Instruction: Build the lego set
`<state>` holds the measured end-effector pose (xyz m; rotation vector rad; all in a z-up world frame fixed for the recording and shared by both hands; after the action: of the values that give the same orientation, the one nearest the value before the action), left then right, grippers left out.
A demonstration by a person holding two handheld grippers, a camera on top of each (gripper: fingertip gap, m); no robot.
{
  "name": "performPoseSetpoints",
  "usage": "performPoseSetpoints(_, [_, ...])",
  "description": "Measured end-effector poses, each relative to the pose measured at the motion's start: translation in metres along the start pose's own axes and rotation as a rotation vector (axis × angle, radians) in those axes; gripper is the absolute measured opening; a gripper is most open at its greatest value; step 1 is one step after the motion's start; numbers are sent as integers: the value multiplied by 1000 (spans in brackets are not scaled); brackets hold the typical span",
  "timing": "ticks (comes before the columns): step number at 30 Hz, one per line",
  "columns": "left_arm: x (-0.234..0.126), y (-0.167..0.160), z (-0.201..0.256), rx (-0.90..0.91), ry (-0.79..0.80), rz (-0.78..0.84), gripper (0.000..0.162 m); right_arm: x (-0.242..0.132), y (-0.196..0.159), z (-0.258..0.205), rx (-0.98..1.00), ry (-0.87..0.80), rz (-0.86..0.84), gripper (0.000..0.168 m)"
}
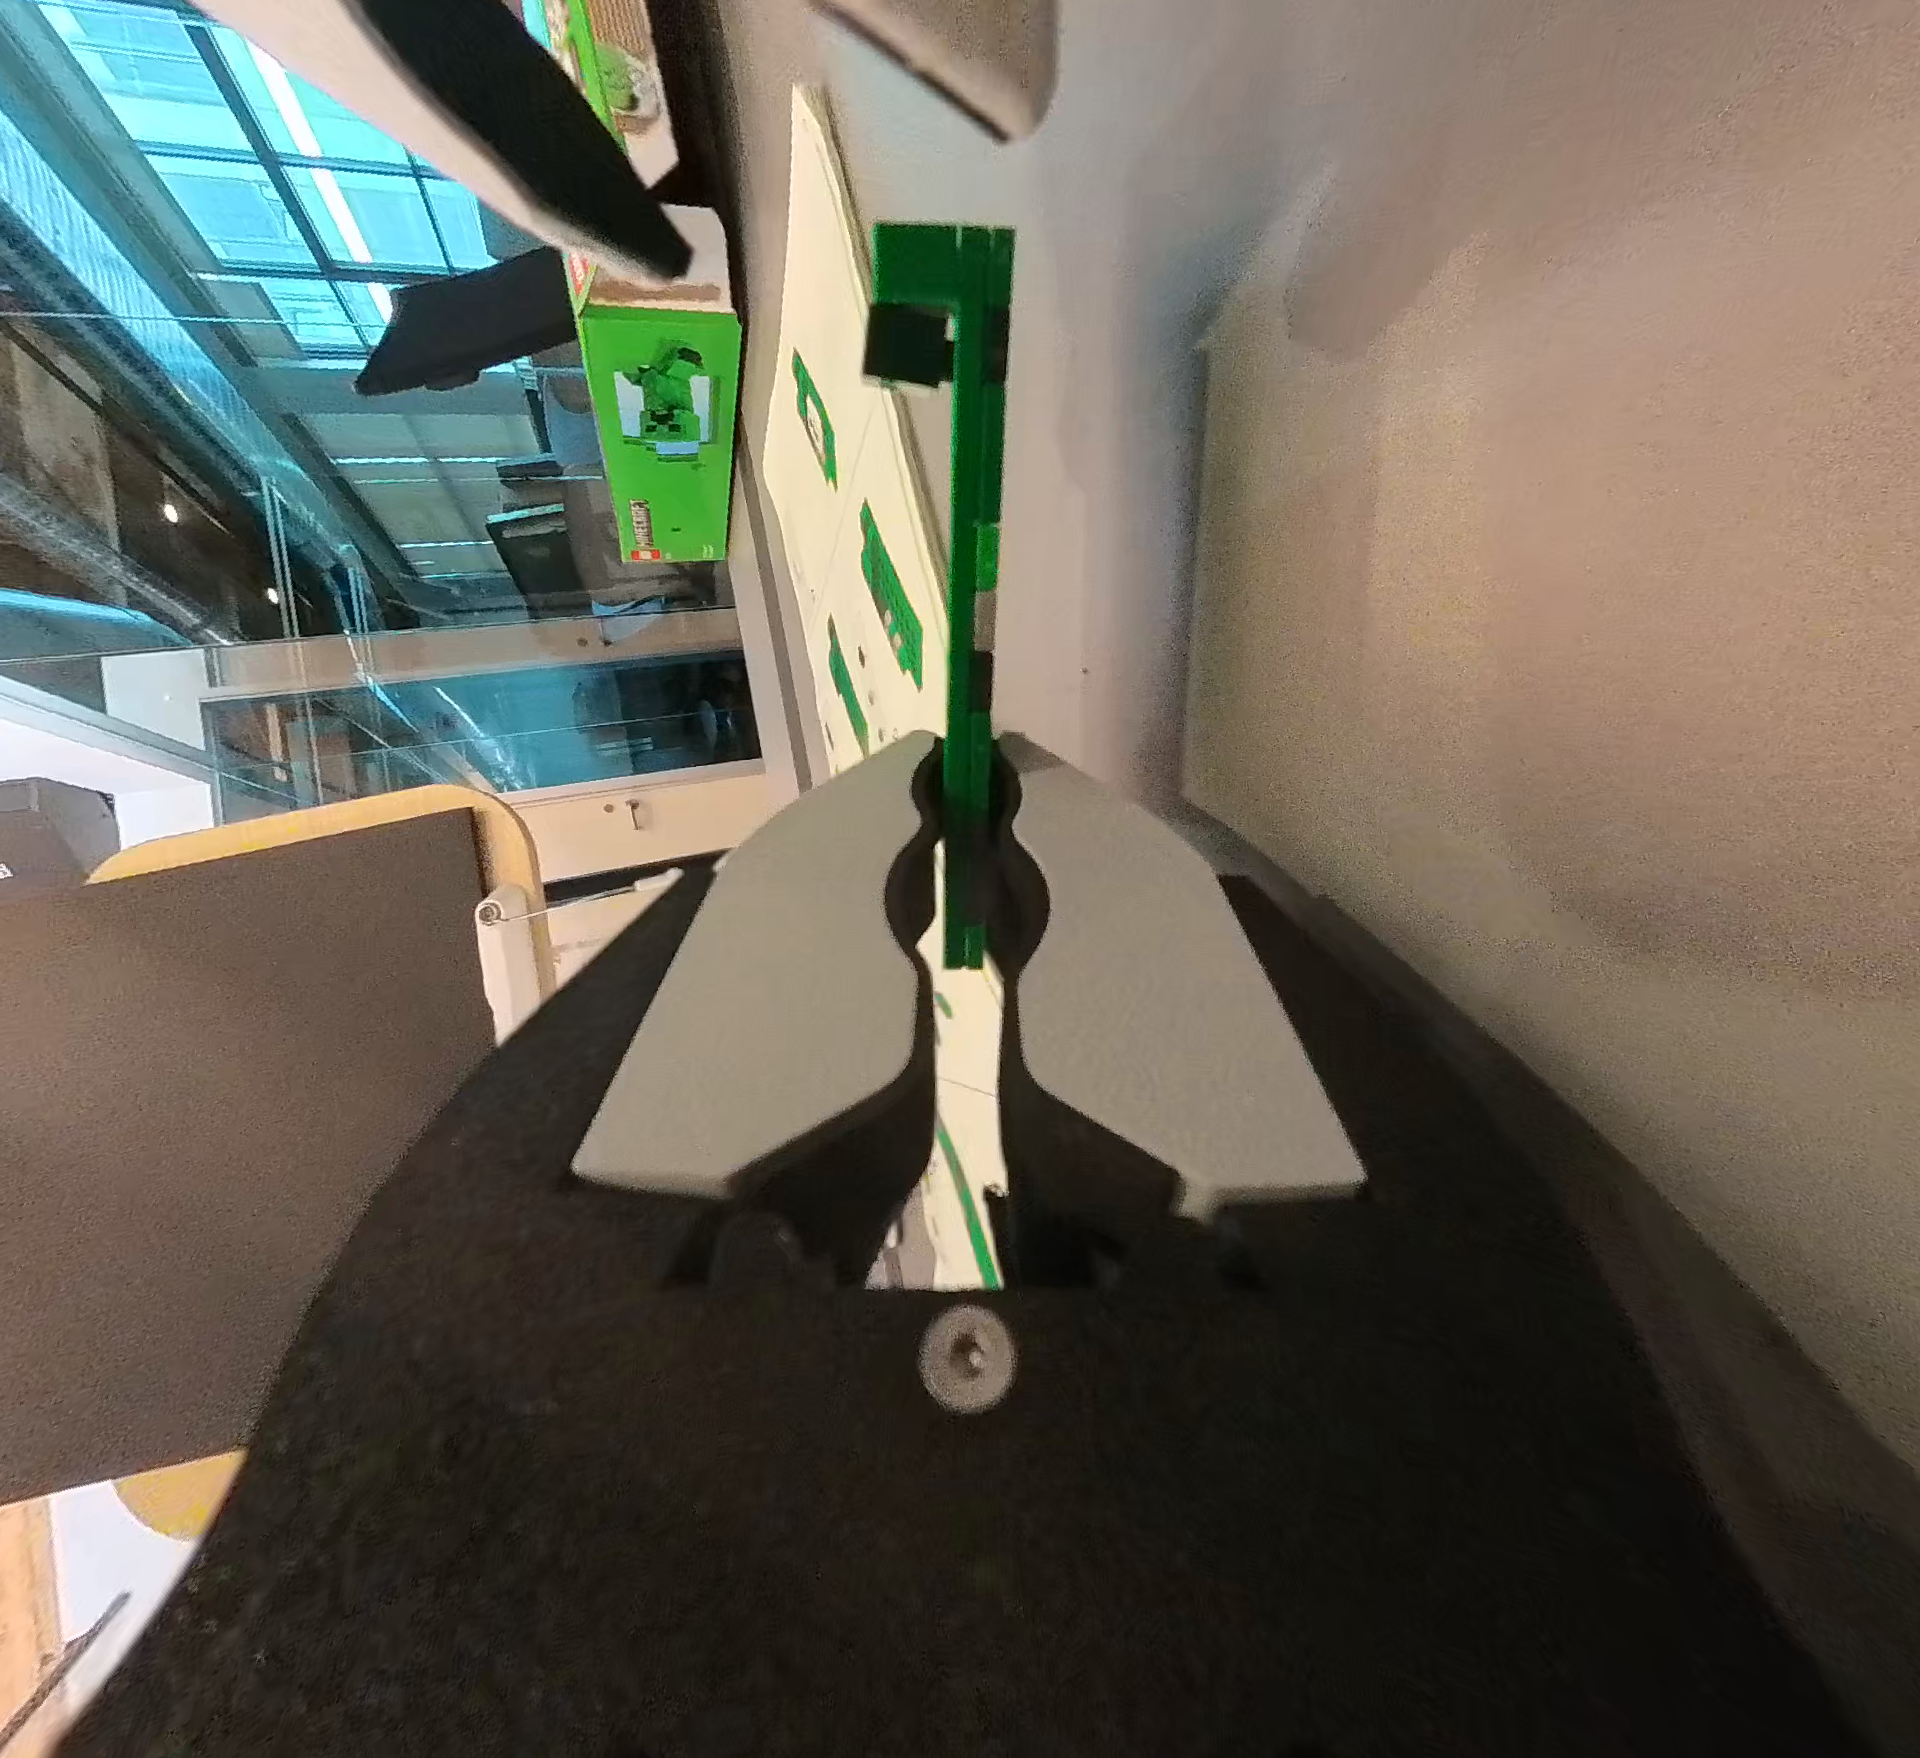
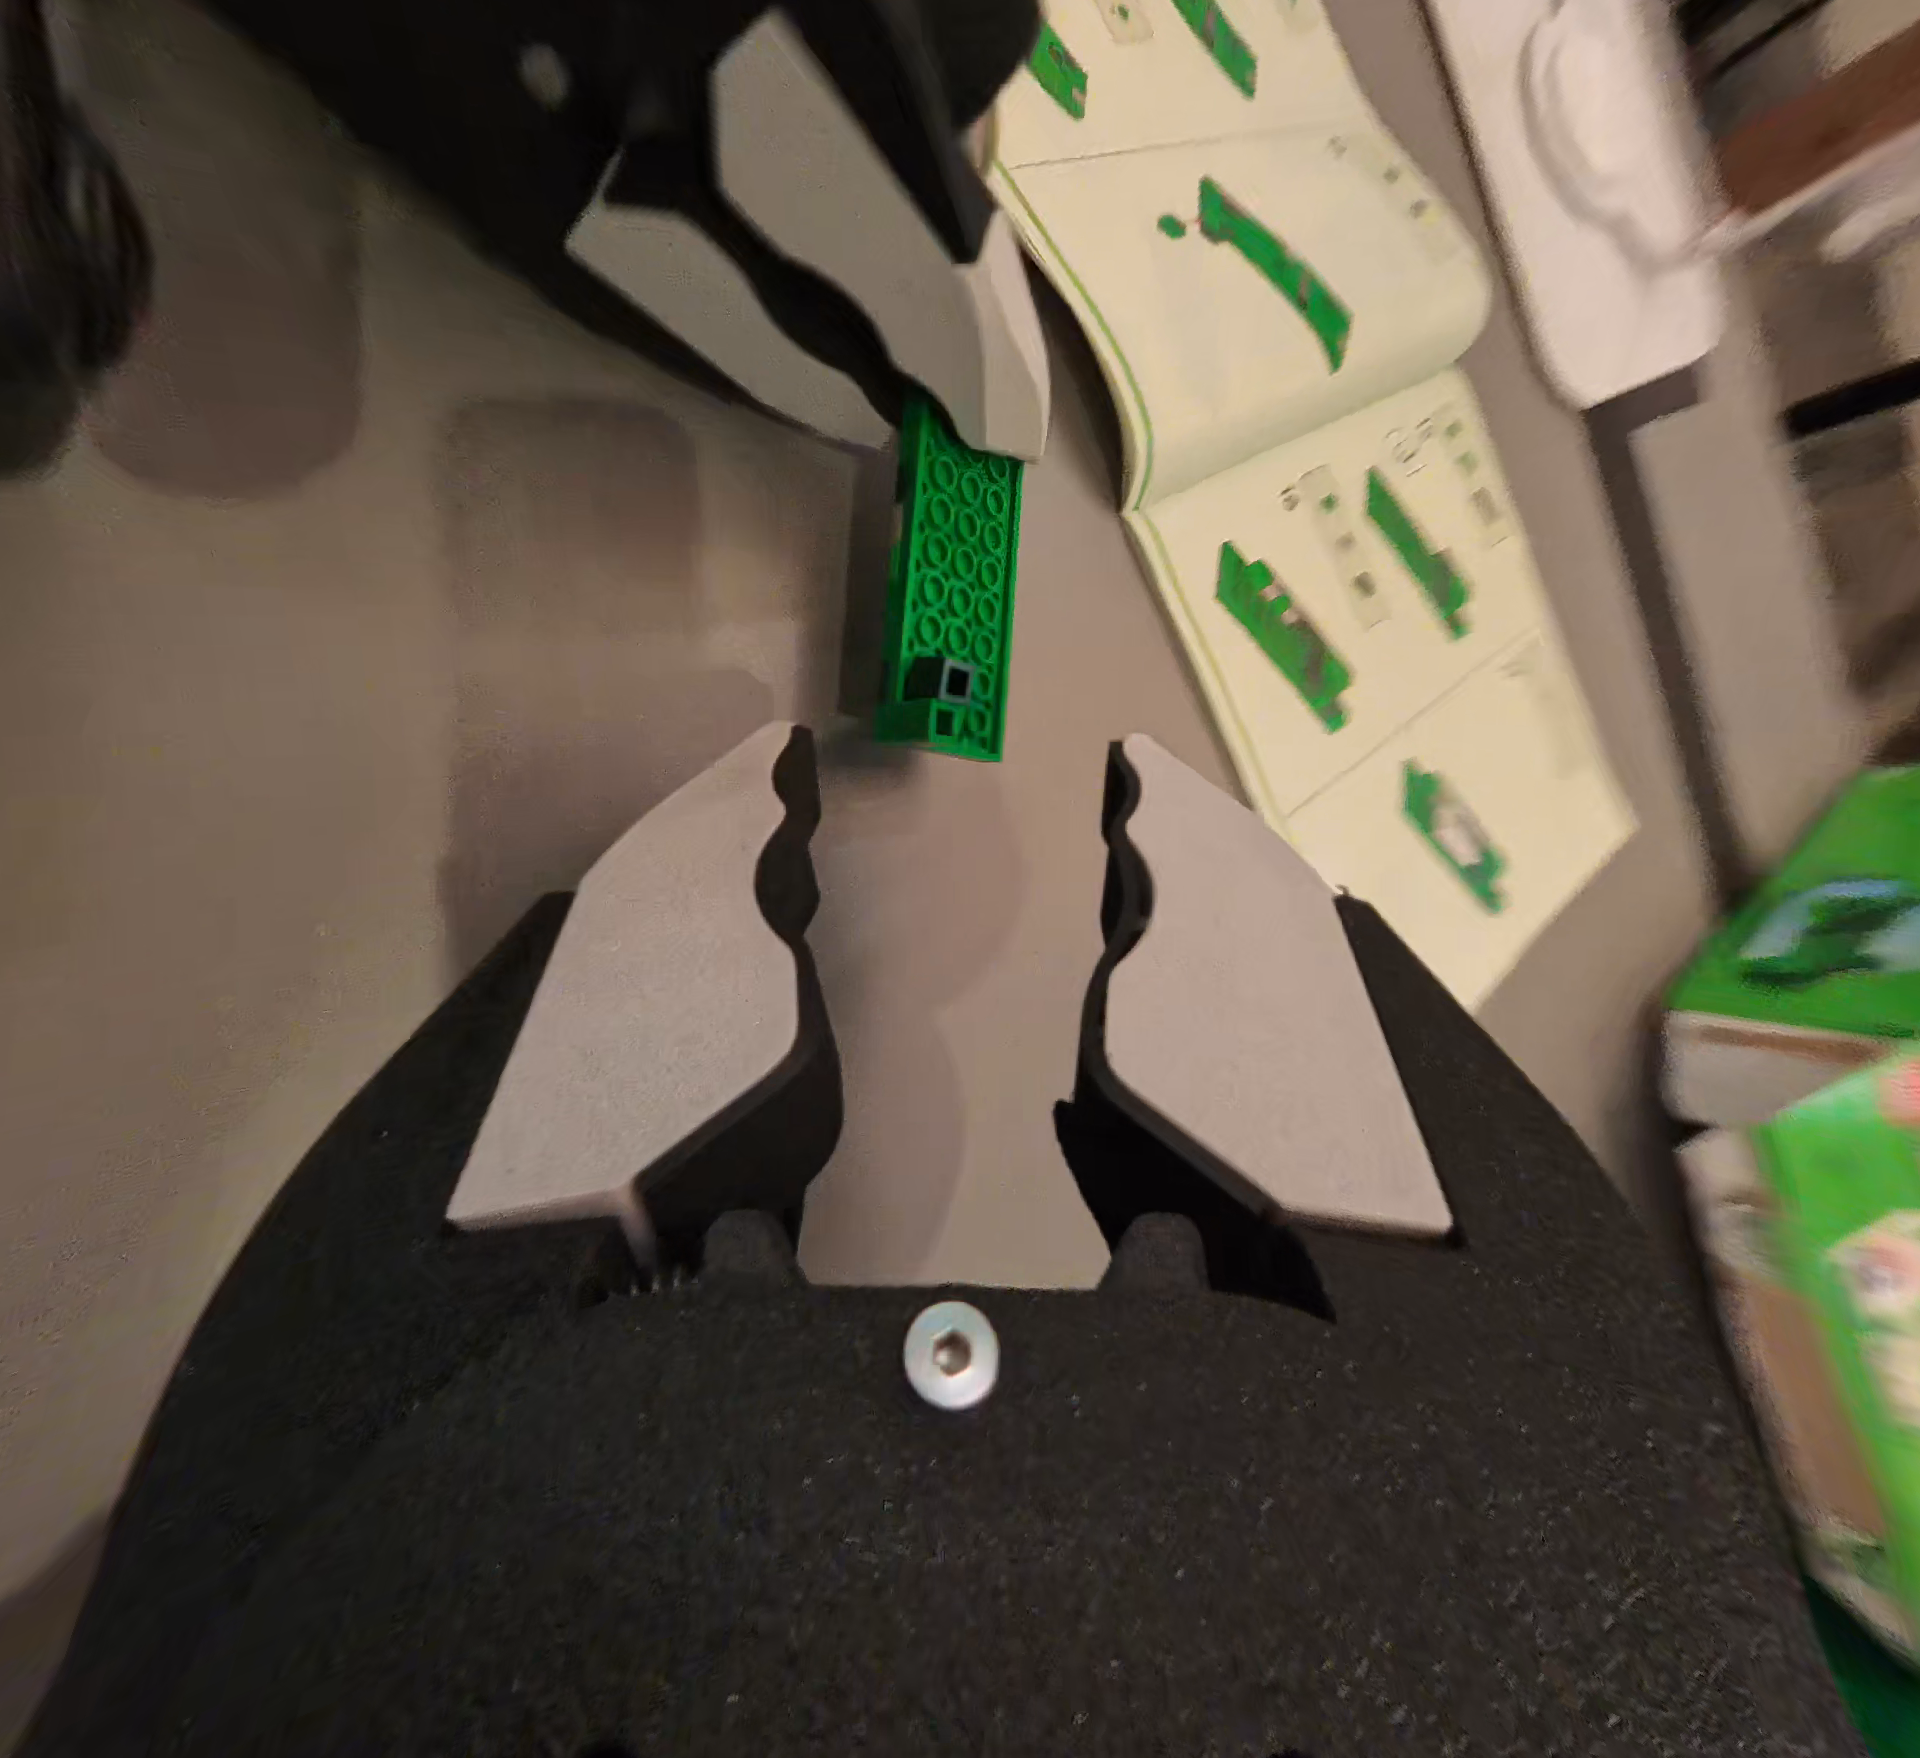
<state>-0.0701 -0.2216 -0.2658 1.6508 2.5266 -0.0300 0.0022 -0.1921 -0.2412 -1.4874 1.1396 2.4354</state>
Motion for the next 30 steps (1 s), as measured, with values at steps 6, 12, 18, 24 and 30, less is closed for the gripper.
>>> performPoseSetpoints(6, [0,0,1,-31,-18,-6,6,7,4,-4,-461,-282,-83,51])
performPoseSetpoints(12, [0,1,0,-38,-15,-1,6,17,6,-4,-539,-342,-82,47])
performPoseSetpoints(18, [1,0,3,-19,-24,-6,6,14,4,-1,-476,-330,-41,48])
performPoseSetpoints(24, [2,-1,-1,-2,18,-5,6,0,-7,-3,-369,-305,33,47])
performPoseSetpoints(30, [2,-2,-13,-60,88,4,6,-8,-3,-7,182,-23,347,57])
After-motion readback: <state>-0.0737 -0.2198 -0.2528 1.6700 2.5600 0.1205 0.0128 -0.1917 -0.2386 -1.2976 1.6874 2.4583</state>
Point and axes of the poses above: each gripper's, where its closed fingertips meet, x out along the fingers, y out of its top, z = x × y across the jaws, the point moved 1 cm from there along -x, back along the fingers, and after that the axes turned 15 degrees about y, right-handed, at the moved point
